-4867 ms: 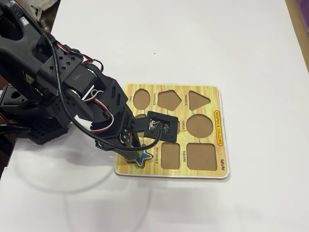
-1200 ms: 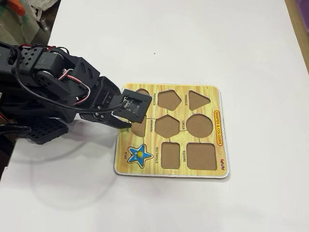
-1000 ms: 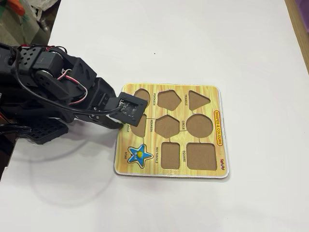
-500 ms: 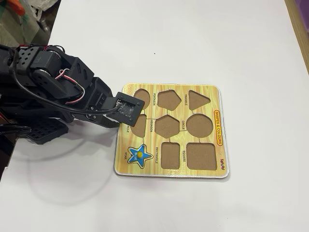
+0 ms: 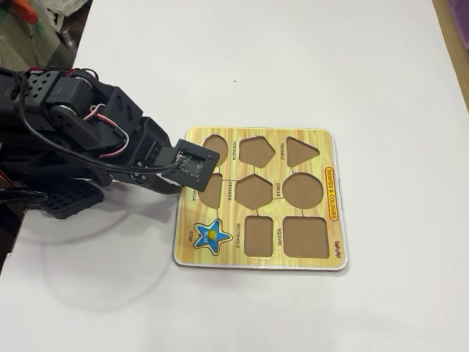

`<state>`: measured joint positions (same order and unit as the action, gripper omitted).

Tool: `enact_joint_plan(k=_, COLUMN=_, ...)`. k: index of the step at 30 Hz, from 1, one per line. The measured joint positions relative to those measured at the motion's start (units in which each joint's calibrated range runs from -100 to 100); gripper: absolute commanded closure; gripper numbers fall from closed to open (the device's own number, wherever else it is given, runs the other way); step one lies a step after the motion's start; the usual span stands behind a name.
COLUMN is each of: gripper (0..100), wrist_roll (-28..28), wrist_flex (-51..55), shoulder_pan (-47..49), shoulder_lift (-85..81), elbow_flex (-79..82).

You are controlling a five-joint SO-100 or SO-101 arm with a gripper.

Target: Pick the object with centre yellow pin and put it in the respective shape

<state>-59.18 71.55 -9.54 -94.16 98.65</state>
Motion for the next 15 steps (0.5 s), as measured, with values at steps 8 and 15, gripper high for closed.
enact_joint_plan(k=8, gripper=96, wrist_roll=0.0, wrist_flex=0.3, shoulder_pan=0.0, shoulder_lift=0.0, elbow_flex=0.0)
enact_joint_plan(k=15, gripper=96, wrist_roll=0.0, wrist_flex=0.3, shoulder_pan=0.0, shoulder_lift=0.0, elbow_flex=0.0)
